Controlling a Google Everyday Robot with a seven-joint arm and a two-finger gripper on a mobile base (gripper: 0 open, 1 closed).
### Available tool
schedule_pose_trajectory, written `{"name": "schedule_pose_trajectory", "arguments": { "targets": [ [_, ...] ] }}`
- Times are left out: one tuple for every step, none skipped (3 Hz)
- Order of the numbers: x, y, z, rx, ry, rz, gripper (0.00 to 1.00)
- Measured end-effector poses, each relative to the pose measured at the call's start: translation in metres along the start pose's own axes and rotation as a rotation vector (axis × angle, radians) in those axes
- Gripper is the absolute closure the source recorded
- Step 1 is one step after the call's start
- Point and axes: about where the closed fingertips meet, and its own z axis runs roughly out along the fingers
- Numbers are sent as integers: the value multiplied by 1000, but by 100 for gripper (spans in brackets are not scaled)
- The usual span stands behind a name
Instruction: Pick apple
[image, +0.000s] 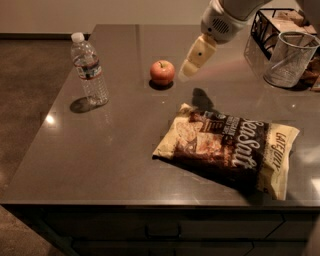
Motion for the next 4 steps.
{"name": "schedule_pose_trajectory", "arguments": {
  "targets": [
    [-19,-18,26,-36,-51,84,0],
    [-32,-32,52,-48,-78,153,0],
    [-38,-36,80,-59,-66,191,0],
    [-42,-21,128,-95,-13,212,0]
  ]
}}
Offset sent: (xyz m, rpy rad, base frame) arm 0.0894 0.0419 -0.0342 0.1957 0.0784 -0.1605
